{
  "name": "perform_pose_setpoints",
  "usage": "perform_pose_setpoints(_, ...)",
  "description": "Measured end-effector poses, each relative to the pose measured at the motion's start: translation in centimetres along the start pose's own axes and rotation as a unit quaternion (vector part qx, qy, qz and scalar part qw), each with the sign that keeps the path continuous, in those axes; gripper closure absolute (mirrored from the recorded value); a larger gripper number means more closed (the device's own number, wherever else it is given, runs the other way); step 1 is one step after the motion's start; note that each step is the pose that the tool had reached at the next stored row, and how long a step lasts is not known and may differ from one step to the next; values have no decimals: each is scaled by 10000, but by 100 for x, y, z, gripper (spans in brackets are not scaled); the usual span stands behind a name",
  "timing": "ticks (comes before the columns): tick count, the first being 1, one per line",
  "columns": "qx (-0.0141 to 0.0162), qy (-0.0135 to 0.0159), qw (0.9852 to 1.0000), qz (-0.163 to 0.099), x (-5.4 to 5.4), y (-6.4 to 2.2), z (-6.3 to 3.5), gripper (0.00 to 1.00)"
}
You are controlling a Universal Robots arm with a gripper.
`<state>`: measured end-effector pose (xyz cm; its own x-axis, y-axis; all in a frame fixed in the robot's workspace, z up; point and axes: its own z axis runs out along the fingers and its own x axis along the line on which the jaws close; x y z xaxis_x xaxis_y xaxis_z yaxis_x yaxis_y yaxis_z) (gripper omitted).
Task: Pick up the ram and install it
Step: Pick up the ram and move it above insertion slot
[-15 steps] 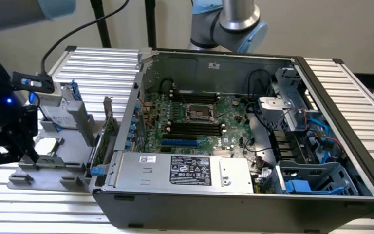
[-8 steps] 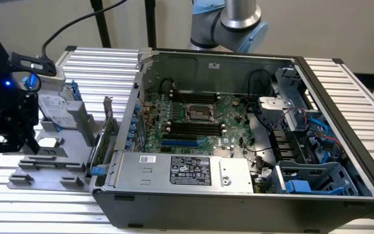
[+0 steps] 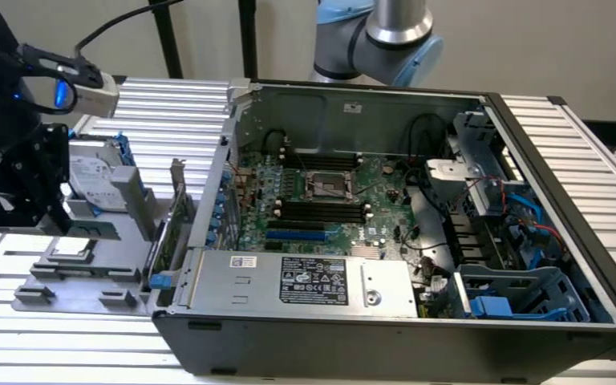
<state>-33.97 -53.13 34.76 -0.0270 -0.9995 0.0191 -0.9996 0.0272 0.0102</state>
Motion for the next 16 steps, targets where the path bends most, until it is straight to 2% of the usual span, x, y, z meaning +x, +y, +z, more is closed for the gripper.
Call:
perform_pose_setpoints(8,0,-19,10000,-14,0,-239,-358,86)
perform_pose_setpoints(16,-1,-79,10000,-16,-5,-575,-577,86)
